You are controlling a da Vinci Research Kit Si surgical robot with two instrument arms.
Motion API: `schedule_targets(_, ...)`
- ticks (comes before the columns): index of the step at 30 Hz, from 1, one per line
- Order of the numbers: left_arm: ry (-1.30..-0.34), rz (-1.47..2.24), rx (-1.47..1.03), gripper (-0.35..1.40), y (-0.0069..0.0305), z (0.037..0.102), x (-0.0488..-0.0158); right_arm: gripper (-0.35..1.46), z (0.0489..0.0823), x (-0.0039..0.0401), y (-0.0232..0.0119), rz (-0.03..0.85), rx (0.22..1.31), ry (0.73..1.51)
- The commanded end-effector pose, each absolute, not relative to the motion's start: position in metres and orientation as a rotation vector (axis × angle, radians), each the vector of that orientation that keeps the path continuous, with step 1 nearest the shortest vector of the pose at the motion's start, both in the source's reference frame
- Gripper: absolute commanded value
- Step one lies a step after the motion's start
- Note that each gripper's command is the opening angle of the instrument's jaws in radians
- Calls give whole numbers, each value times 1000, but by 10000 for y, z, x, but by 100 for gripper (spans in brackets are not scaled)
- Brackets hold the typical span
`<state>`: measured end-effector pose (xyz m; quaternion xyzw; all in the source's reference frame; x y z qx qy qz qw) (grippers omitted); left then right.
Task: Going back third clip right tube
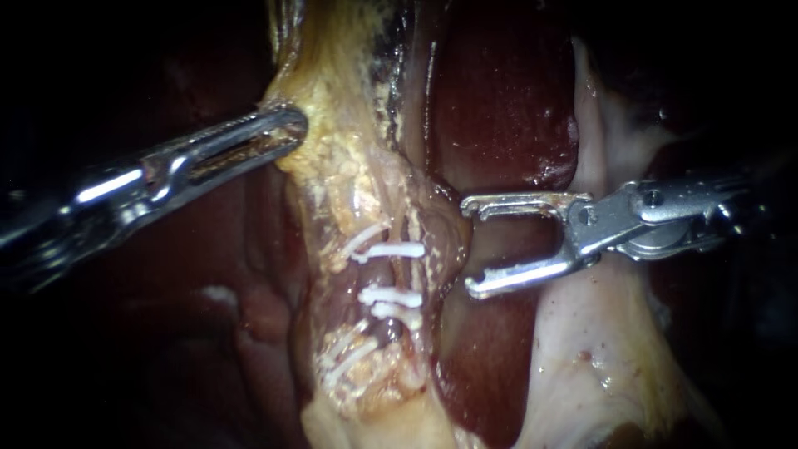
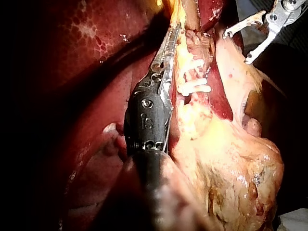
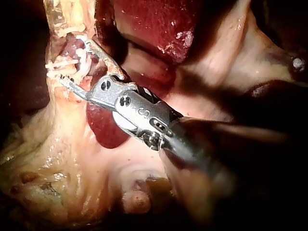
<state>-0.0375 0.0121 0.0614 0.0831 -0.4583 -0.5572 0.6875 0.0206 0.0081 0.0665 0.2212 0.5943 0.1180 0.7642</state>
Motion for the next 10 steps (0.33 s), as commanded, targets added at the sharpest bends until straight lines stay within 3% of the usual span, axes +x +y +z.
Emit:
schedule_targets(1,-1025,-1248,185,-35,121,614,-374,60,666,206,81,257,481,1292)
schedule_targets(10,-1025,-1248,186,-35,121,613,-372,60,665,206,81,257,481,1292)
